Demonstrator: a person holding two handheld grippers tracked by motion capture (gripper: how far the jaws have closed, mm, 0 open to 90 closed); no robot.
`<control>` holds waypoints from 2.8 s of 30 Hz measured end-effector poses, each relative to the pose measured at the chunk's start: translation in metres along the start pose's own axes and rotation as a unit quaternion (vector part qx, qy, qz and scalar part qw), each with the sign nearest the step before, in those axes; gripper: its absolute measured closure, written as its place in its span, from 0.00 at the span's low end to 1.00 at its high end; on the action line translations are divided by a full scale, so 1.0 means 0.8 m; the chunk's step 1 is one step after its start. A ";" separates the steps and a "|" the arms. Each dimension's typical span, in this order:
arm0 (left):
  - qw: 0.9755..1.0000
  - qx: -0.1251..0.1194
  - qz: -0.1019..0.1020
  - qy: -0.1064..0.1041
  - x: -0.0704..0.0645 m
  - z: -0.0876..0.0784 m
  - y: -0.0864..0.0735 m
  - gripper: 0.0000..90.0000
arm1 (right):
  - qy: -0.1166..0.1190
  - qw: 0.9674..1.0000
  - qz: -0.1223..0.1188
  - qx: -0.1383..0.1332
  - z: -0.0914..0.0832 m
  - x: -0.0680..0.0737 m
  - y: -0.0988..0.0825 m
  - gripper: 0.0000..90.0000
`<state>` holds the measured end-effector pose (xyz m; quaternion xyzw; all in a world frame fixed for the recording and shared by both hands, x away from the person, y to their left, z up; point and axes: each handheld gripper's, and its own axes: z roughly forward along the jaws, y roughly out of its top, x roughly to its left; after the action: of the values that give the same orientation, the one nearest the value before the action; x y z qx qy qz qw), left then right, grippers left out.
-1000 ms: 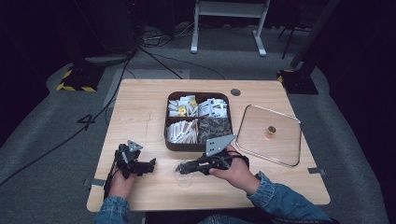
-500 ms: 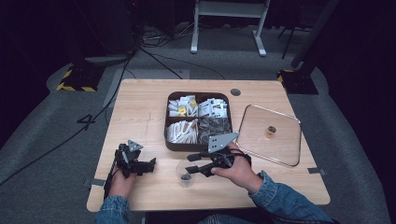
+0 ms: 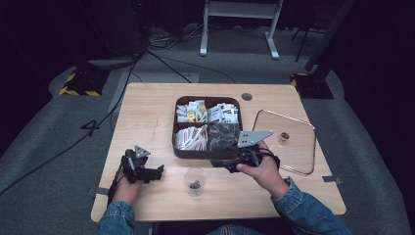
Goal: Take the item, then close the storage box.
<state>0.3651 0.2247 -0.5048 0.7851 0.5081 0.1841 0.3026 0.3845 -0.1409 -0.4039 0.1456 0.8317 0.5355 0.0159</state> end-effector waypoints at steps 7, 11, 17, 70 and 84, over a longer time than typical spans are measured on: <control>1.000 0.000 -0.003 -0.002 0.000 0.001 0.001 0.00 | -0.058 0.998 0.012 0.014 -0.028 -0.027 -0.003 0.50; 1.000 -0.001 -0.003 -0.002 -0.001 0.001 0.001 0.00 | -0.086 0.996 0.022 0.017 -0.041 -0.047 -0.008 0.49; 1.000 -0.001 -0.003 -0.001 -0.001 0.001 0.001 0.00 | -0.132 0.990 0.047 0.012 -0.065 -0.076 -0.015 0.47; 1.000 0.000 -0.003 -0.003 -0.001 0.002 0.002 0.00 | -0.352 0.910 0.177 0.131 -0.163 -0.198 -0.122 0.33; 1.000 0.000 -0.003 -0.003 -0.001 0.002 0.002 0.00 | -0.351 0.901 0.192 0.168 -0.159 -0.210 -0.144 0.41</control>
<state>0.3669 0.2231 -0.5052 0.7839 0.5097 0.1811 0.3049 0.4959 -0.3414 -0.4743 0.4818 0.8058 0.2945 0.1785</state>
